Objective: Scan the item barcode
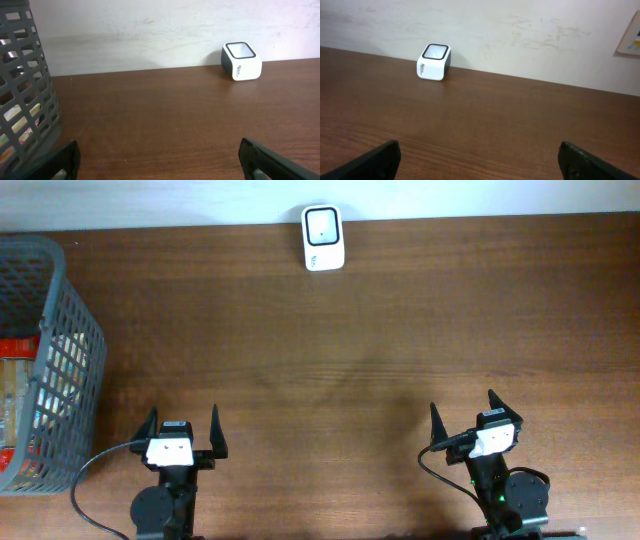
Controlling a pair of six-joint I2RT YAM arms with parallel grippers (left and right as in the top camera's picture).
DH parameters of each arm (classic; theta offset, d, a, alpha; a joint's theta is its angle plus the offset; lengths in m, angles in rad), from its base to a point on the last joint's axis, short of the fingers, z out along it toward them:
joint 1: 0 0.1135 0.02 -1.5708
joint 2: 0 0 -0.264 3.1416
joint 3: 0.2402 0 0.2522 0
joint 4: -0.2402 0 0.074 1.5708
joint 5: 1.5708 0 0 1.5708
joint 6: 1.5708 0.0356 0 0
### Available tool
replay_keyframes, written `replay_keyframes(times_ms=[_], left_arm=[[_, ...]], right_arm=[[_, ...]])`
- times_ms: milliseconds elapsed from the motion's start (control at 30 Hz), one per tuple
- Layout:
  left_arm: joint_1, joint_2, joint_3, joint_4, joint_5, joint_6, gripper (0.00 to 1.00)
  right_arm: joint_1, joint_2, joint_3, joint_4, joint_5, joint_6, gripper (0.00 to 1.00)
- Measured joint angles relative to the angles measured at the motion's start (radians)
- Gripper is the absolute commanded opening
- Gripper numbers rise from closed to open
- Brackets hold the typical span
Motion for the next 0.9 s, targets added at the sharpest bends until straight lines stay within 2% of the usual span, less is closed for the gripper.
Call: replay_keyframes(times_ms=[900], left_arm=[[0.000, 0.000, 0.000, 0.000, -0.016, 0.000, 0.99]], right_arm=[[0.000, 0.000, 0.000, 0.000, 0.000, 0.000, 0.99]])
